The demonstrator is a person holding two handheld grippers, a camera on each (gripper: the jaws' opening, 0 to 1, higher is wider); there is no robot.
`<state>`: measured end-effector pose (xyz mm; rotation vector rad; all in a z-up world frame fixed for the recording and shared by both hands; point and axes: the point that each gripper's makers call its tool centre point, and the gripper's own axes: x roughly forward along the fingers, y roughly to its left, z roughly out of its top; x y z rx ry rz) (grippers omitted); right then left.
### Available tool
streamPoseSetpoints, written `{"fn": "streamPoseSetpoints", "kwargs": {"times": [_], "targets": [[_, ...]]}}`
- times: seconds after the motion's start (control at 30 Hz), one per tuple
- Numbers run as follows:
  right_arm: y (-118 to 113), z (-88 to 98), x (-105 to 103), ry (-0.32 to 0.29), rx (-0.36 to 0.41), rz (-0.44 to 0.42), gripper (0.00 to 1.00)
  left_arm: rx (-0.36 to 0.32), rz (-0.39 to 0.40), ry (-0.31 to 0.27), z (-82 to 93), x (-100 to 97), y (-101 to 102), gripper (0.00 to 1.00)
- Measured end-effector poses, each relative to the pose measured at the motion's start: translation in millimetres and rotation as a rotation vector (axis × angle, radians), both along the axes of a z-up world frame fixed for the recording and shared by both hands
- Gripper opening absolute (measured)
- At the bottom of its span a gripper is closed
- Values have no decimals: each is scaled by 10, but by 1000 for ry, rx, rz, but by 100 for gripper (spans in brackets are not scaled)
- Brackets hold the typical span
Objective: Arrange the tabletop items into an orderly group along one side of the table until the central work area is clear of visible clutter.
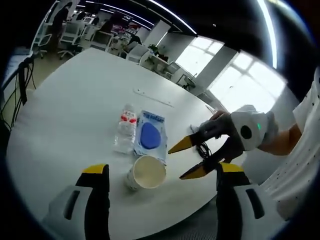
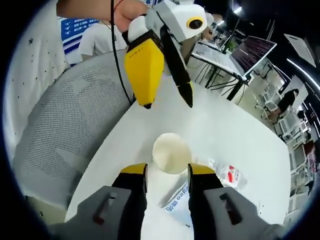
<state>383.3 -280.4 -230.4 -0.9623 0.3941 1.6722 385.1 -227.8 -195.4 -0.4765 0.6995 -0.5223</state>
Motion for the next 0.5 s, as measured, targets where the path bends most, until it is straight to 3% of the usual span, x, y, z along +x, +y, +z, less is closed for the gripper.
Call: {"fn": "streamPoseSetpoints", "kwargs": {"times": [0.23,0.5], "targets": [[-46,73,41,37,37,-92,33,11,-27,-16,73,41,-38,91],[-119,181,125,141,117,-266,33,24,-63,-27,136,80,-96,91]]}}
